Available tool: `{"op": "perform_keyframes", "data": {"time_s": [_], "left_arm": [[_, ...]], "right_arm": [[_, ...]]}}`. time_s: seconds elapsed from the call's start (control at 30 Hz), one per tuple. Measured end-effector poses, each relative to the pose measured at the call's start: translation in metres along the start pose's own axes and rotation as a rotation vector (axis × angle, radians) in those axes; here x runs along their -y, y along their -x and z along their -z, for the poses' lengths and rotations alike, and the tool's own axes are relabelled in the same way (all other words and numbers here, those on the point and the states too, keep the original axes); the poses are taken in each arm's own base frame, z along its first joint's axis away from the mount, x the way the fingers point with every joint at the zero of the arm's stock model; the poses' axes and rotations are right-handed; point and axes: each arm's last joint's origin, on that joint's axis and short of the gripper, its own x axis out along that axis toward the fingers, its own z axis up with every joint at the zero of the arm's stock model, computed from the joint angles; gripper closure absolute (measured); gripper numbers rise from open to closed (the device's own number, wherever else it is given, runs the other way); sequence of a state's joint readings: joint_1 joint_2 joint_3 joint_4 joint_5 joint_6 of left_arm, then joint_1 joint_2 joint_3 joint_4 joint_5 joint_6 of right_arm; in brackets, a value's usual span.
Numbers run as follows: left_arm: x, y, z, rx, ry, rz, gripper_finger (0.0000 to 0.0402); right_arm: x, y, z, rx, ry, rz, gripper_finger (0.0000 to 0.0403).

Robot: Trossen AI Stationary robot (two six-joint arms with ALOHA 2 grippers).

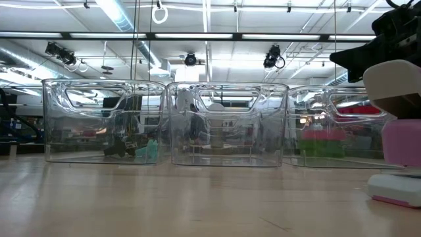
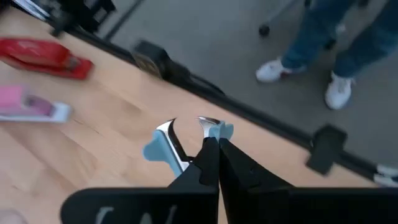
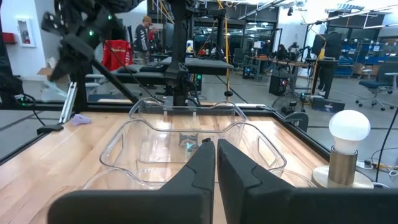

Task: Pick and place Stapler, Stapler remover, tape
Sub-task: Put the blue staple remover into the left transparent bin

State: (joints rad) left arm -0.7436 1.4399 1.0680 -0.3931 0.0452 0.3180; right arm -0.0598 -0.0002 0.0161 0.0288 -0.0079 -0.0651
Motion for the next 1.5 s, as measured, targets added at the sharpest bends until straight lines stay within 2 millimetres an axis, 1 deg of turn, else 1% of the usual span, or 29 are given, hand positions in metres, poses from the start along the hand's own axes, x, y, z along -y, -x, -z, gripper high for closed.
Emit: {"op": "perform_keyframes", "data": {"time_s": [0.17, 0.23, 0.37, 0.57, 0.73, 0.83, 1.0, 1.07, 1.13, 1.23, 1.33, 1.5], "left_arm": [[-0.016, 0.011, -0.014, 0.049, 0.053, -0.045, 0.0401], [-0.023, 0.014, -0.017, 0.062, 0.084, -0.062, 0.0401], [-0.033, 0.018, -0.018, 0.068, 0.105, -0.100, 0.0401], [-0.044, 0.020, -0.011, 0.032, 0.136, -0.149, 0.0401], [-0.058, 0.025, 0.003, -0.050, 0.231, -0.187, 0.0401], [-0.067, 0.029, 0.015, -0.129, 0.269, -0.204, 0.0401], [-0.082, 0.041, 0.036, -0.248, 0.340, -0.247, 0.0401], [-0.090, 0.045, 0.042, -0.266, 0.371, -0.267, 0.0401], [-0.094, 0.051, 0.050, -0.308, 0.400, -0.271, 0.0401], [-0.105, 0.058, 0.058, -0.320, 0.438, -0.309, 0.0401], [-0.111, 0.065, 0.066, -0.350, 0.476, -0.325, 0.0401], [-0.120, 0.072, 0.077, -0.379, 0.524, -0.350, 0.0401]], "right_arm": [[0.000, 0.000, 0.000, 0.000, 0.000, 0.000, 0.0381], [0.000, 0.000, 0.000, 0.000, 0.000, 0.000, 0.0381], [0.000, 0.000, 0.000, 0.000, 0.000, 0.000, 0.0381], [0.000, 0.000, 0.000, 0.000, 0.000, 0.000, 0.0381], [0.000, 0.000, 0.000, 0.000, 0.000, 0.000, 0.0381], [0.000, 0.000, 0.000, 0.000, 0.000, 0.000, 0.0381], [0.000, 0.000, 0.000, 0.000, 0.000, 0.000, 0.0381], [0.000, 0.000, 0.000, 0.000, 0.000, 0.000, 0.0381], [0.000, 0.000, 0.000, 0.000, 0.000, 0.000, 0.0381], [0.000, 0.000, 0.000, 0.000, 0.000, 0.000, 0.0381], [0.000, 0.000, 0.000, 0.000, 0.000, 0.000, 0.0381], [0.000, 0.000, 0.000, 0.000, 0.000, 0.000, 0.0381]]}}
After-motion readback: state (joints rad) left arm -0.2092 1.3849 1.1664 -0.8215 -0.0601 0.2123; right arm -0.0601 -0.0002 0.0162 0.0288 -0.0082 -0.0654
